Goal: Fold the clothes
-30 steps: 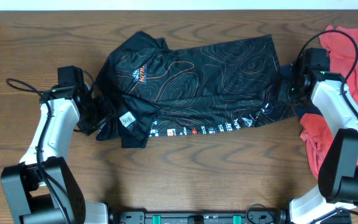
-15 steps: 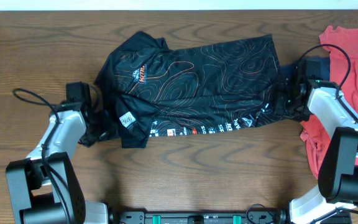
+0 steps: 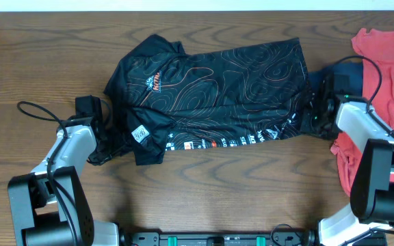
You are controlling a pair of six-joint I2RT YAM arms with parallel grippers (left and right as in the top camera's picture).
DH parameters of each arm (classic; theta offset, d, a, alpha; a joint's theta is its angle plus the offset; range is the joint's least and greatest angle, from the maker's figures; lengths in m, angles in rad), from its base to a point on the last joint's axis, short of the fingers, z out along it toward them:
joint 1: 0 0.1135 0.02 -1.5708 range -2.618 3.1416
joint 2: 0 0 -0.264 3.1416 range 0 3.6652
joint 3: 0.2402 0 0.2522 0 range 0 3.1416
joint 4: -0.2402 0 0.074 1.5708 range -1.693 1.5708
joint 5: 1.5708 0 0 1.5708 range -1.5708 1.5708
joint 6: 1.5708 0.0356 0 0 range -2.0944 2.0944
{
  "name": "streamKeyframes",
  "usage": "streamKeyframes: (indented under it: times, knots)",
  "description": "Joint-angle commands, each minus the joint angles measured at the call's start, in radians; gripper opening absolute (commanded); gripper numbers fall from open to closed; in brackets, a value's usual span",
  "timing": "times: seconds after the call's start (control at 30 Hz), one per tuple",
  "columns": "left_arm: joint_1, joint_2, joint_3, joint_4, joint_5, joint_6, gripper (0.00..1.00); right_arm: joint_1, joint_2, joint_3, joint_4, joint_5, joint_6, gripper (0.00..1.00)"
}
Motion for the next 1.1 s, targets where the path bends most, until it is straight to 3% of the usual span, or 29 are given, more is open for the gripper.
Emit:
streamKeyframes:
  times: [0.0,0.13,0.33,0.37,0.47,0.5,0.63,0.8,1.07]
  knots:
    - [0.003,0.009,-0.005,-0.017,-0.031,0.006,0.07,-0.004,-0.021,-0.061,0.071,0.003,-0.006,0.57]
    - [0.003,0.009,-0.005,-0.024,-0.031,0.006,0.08,-0.004,-0.021,-0.128,0.212,0.005,-0.006,0.66]
    - [0.003,0.009,-0.005,-0.031,-0.031,0.006,0.09,-0.004,-0.021,-0.157,0.283,0.008,-0.002,0.63]
    - [0.003,0.009,-0.005,-0.031,-0.031,0.006,0.09,-0.004,-0.021,-0.158,0.283,0.008,-0.002,0.55]
    - [0.003,0.009,-0.005,-0.032,-0.031,0.006,0.09,-0.004,-0.021,-0.158,0.278,0.008,-0.002,0.08]
    - [0.003,0.009,-0.005,-0.037,-0.032,0.007,0.08,-0.004,-0.021,-0.158,0.269,0.008,-0.002,0.01]
    - [0.014,0.009,-0.005,-0.104,-0.071,0.005,0.06,-0.005,-0.021,-0.158,0.179,0.059,0.024,0.01]
    - [0.092,0.008,-0.005,-0.218,-0.056,-0.02,0.06,-0.034,-0.021,-0.158,-0.066,0.241,0.214,0.01]
    - [0.158,0.007,-0.004,-0.266,0.006,0.033,0.06,-0.056,-0.022,-0.158,-0.232,0.204,0.233,0.01]
